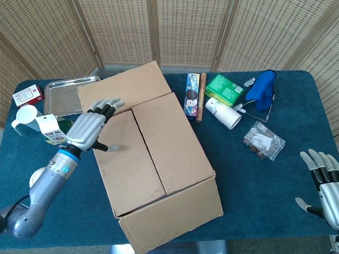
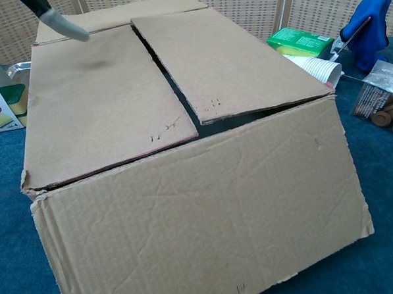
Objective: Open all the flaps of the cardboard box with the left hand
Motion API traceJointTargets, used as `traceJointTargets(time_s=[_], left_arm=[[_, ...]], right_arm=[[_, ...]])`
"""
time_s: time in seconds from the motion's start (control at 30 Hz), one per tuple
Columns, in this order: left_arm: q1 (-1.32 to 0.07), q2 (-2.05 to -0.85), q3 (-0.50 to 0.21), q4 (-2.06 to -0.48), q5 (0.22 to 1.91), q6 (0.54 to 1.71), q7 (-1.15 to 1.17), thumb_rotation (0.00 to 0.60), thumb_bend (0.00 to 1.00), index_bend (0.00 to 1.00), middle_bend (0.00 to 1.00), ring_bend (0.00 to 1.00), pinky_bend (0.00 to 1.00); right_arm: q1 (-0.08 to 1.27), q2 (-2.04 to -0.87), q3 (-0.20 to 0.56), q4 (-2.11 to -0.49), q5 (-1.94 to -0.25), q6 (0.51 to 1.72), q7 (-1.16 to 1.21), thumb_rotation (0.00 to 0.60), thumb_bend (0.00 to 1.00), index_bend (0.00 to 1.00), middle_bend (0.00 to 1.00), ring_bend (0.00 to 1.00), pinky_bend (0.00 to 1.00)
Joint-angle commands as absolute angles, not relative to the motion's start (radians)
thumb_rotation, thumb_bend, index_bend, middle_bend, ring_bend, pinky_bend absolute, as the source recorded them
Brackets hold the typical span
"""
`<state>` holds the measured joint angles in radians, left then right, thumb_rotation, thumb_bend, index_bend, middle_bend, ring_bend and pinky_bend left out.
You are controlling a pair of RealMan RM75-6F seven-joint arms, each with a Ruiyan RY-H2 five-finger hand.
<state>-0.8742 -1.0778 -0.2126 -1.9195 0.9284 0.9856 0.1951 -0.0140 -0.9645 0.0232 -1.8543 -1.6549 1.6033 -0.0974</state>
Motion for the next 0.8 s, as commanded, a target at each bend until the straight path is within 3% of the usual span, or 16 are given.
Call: traceJointTargets(time_s=[0.03, 0.8], left_arm=[[-0.879, -1.145, -0.202, -1.907, 0.946, 1.018, 0.245, 0.600, 0.12, 0.00, 0.00, 0.00, 0.00], [-0.974, -1.399, -0.235, -1.787, 0.871, 1.079, 0.480, 0.600, 0.12, 0.00, 0.00, 0.00, 0.00]], right_arm=[[-0.014, -0.964, 0.024, -1.854, -1.653, 1.602, -0.095, 0.600, 0.00, 0.00, 0.00, 0.00, 0.03], [-0.014, -0.951, 0.026, -1.851, -1.658, 1.610, -0.062, 0.600, 0.00, 0.00, 0.00, 0.00, 0.03]])
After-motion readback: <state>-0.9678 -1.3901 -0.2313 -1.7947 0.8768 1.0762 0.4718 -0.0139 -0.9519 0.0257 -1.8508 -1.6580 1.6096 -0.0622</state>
